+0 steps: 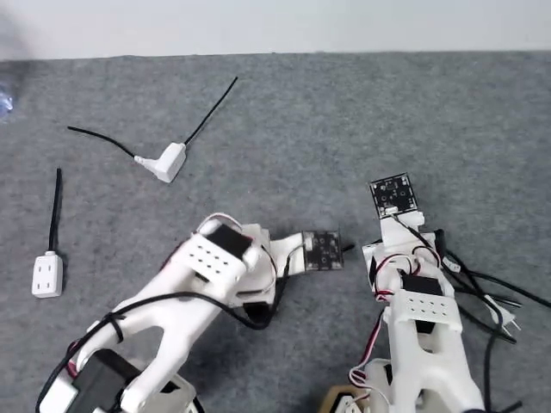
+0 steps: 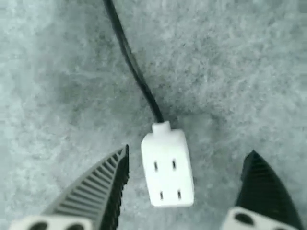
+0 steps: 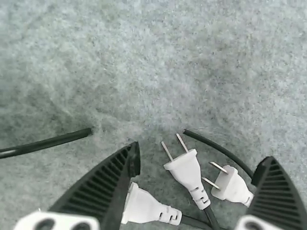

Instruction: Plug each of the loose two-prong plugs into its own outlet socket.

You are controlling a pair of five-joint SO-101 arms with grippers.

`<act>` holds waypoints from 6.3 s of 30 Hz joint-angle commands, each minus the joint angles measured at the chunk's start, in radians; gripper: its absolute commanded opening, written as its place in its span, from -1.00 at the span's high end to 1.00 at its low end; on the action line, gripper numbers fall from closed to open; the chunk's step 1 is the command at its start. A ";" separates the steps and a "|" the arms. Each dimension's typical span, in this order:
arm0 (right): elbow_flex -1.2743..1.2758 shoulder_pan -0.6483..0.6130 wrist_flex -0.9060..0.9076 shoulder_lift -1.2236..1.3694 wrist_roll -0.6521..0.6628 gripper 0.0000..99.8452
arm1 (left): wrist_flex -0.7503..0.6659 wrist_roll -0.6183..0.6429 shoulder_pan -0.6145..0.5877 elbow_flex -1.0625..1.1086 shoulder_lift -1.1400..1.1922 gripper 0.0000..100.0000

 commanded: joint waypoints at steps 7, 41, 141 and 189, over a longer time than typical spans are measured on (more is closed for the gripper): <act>-0.008 -0.005 -0.021 -0.025 0.009 0.26 | 0.321 0.144 -0.391 -0.309 -0.311 0.29; -0.667 0.547 0.774 0.328 0.775 0.36 | -0.440 0.704 -0.735 0.622 -0.638 0.29; -0.661 0.031 0.940 0.062 -0.275 0.98 | -0.431 0.675 -0.701 0.641 -0.640 0.29; -0.364 -0.145 0.498 0.058 -0.258 0.57 | -0.436 0.675 -0.700 0.641 -0.638 0.29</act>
